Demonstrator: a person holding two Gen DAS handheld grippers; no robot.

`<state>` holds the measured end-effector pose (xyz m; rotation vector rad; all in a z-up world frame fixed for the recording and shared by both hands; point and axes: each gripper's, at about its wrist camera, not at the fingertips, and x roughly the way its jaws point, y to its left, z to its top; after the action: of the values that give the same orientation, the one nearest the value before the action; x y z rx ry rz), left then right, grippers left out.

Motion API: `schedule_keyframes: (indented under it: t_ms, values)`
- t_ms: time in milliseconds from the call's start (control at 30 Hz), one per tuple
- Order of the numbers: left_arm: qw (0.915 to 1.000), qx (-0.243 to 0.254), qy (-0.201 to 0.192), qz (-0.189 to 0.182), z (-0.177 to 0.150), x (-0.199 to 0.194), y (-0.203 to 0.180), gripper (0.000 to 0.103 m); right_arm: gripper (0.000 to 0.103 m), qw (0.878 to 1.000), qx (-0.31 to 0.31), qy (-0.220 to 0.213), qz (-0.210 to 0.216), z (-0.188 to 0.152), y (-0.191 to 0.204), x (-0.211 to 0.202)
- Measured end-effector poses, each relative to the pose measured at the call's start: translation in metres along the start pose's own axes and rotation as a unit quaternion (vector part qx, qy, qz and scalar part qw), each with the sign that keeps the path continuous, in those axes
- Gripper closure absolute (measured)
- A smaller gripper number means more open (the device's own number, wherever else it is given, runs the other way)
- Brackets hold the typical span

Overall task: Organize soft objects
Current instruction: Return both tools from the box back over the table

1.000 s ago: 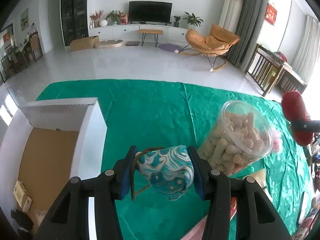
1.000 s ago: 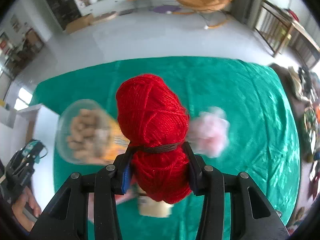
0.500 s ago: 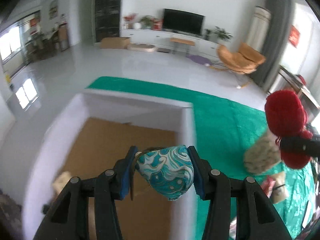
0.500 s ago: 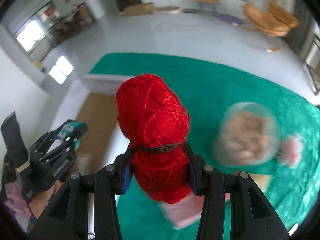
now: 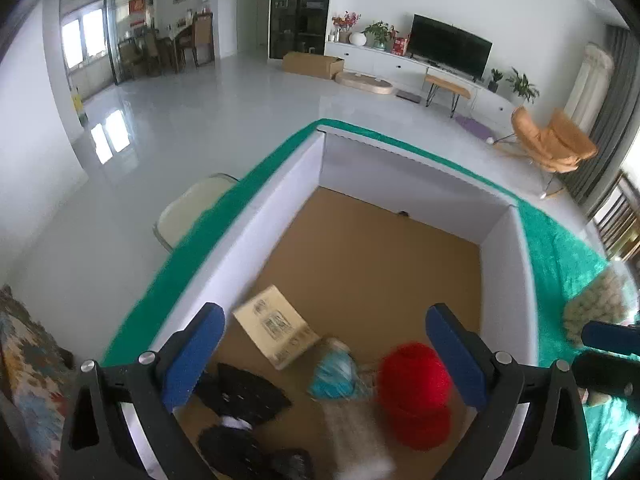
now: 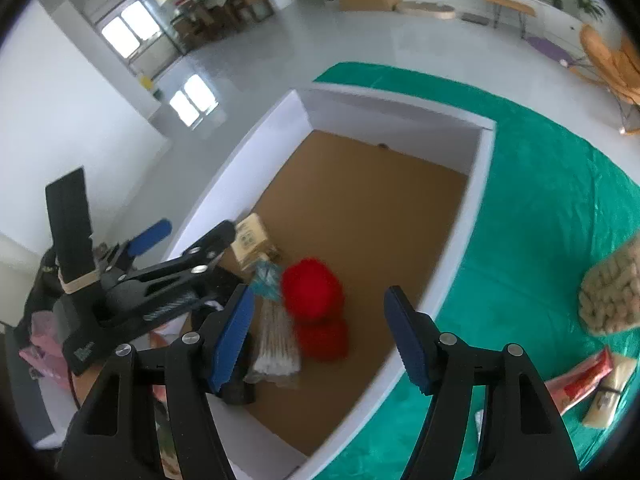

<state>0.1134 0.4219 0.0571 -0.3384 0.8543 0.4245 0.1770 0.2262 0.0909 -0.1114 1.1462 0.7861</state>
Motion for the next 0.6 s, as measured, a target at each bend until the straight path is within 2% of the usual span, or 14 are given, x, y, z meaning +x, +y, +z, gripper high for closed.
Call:
schedule_keyframes:
  t_ms: [133, 233, 267, 333, 400, 500, 600]
  values:
    - [0.9992, 0.020, -0.010, -0.034, -0.009, -0.014, -0.036, 0.003, 0.032, 0.998, 0.004, -0.041, -0.047, -0.018, -0.032, -0.018]
    - [0.9956, 0.056, -0.016, -0.074, -0.024, -0.025, -0.089, 0.003, 0.032, 0.991, -0.005, -0.062, -0.123, -0.048, -0.073, -0.031]
    - [0.9926, 0.077, -0.011, -0.094, -0.036, -0.028, -0.113, 0.003, 0.032, 0.985, -0.005, -0.071, -0.160, -0.066, -0.096, -0.038]
    - [0.9869, 0.106, -0.003, -0.122, -0.053, -0.032, -0.144, 0.003, 0.032, 0.975, 0.000, -0.088, -0.206, -0.092, -0.126, -0.050]
    - [0.9775, 0.143, 0.012, -0.155, -0.080, -0.034, -0.184, 0.003, 0.032, 0.963, 0.018, -0.101, -0.251, -0.131, -0.167, -0.068]
    - [0.9588, 0.185, 0.036, -0.212, -0.121, -0.034, -0.230, 0.003, 0.032, 0.946, 0.068, -0.111, -0.297, -0.194, -0.222, -0.089]
    - [0.9428, 0.218, 0.069, -0.242, -0.162, -0.018, -0.266, 0.003, 0.032, 0.932, 0.123, -0.102, -0.325, -0.255, -0.266, -0.099]
